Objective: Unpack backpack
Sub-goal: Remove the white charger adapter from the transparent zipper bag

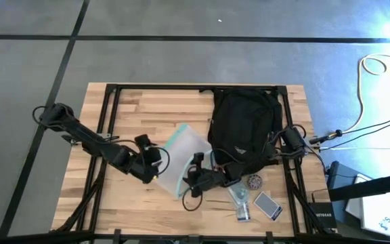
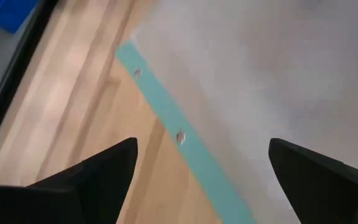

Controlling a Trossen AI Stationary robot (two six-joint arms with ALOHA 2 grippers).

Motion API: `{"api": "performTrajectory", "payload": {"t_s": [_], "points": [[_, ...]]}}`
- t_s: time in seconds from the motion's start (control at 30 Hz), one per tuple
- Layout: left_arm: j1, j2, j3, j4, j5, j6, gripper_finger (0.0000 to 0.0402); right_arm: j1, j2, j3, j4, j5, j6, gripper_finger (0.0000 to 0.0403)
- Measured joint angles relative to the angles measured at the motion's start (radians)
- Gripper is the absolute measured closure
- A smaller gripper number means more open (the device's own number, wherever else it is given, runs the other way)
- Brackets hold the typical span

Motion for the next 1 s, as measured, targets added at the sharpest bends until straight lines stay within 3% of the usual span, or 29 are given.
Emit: {"api": "performTrajectory", "payload": {"t_s": [0.17,0.47,0.57,0.67,0.83,1.0], "points": [[0.0,0.0,-0.116,0.068,0.023,-0.082,0.0052,-0.033,0.0,0.0,0.002,-0.114,0.02,0.0088],[0.028,0.0,-0.174,0.093,0.0,-0.082,0.0053,-0.035,0.002,0.0,0.017,-0.118,0.012,0.0088],[0.038,0.0,-0.178,0.096,0.0,-0.079,0.0053,-0.047,0.021,0.002,0.05,-0.174,0.018,0.0088],[0.044,0.0,-0.179,0.098,0.0,-0.075,0.0053,-0.061,0.058,0.053,0.036,-0.215,0.045,0.0088],[0.049,0.0,-0.179,0.102,0.0,-0.08,0.0053,-0.073,0.128,0.167,-0.055,-0.202,0.049,0.0088],[0.056,0.0,-0.222,0.151,0.007,-0.091,0.0053,-0.099,0.147,0.241,-0.111,-0.185,0.157,0.0088]]}}
